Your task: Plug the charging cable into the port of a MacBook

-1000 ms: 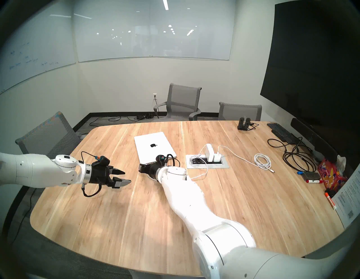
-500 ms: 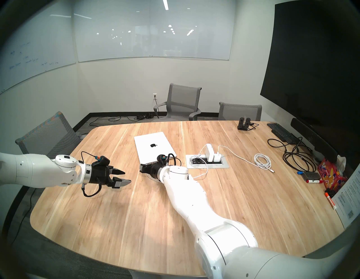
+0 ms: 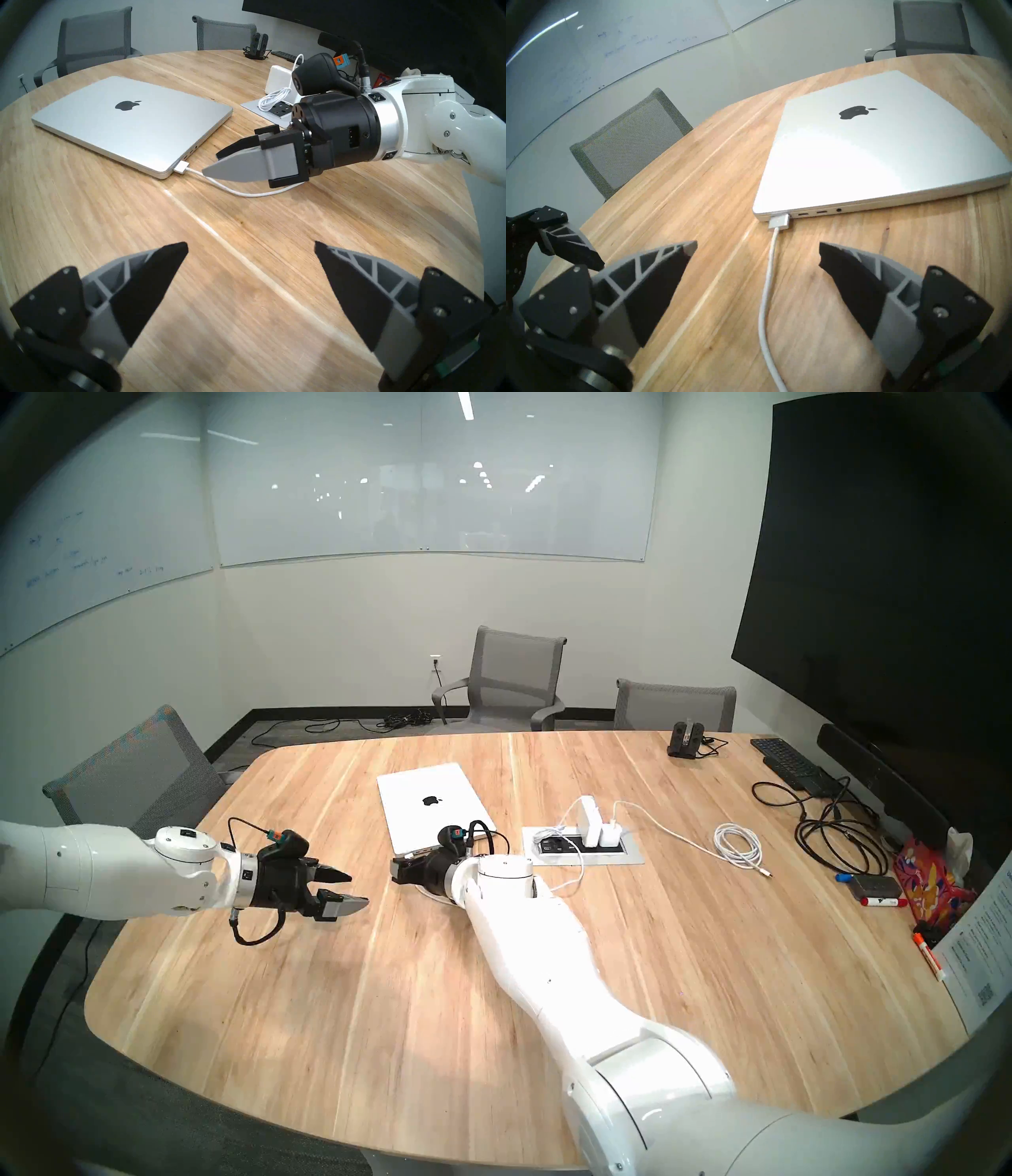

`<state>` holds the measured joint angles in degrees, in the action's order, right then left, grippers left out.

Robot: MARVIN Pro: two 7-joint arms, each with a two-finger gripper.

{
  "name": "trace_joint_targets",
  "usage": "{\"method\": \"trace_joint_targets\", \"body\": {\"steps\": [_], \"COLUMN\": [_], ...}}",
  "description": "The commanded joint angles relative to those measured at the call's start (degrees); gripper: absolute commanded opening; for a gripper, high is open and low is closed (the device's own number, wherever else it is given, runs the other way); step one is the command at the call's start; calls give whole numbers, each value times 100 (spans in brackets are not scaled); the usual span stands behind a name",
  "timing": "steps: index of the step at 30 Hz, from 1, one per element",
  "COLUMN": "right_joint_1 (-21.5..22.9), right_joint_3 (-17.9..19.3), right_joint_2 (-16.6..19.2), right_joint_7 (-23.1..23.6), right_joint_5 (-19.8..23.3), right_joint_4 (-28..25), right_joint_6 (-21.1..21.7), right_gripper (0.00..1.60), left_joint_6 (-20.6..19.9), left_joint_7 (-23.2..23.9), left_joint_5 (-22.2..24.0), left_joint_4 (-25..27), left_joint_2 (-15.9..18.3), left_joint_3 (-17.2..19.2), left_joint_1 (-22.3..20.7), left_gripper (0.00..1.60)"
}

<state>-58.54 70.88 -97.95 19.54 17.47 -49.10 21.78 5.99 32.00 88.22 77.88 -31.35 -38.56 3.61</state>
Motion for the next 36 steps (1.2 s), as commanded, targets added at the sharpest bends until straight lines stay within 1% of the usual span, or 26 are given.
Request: {"method": "trace_joint_targets", "body": {"steps": [1,8,15,22,36], "right_joint_1": [64,164,267,405,778], "right_joint_3": [-17,-65,-76,-68,-132], "right_joint_2": [-2,3,-51,-84,-221], "right_joint_7": [265,427,452,536,654], "right_joint_5": [67,37,42,63,29], "right_joint_4": [-267,-230,-81,171,833], "right_joint_6": [-48,-46,-101,-179,-530], "right_gripper": [160,160,160,160,160], "left_joint_6": [16,16,16,16,17], "left_joint_7": [-12,-11,-12,-12,-10], "left_joint_5": [5,5,5,5,6], "left_joint_4": [-11,-11,-11,-11,-13], "left_joint_2": [-10,-10,-10,-9,-10], "left_joint_3": [75,75,75,75,74], "left_joint_1": [-102,-101,-102,-102,-100], "left_gripper": [160,160,160,160,160]}}
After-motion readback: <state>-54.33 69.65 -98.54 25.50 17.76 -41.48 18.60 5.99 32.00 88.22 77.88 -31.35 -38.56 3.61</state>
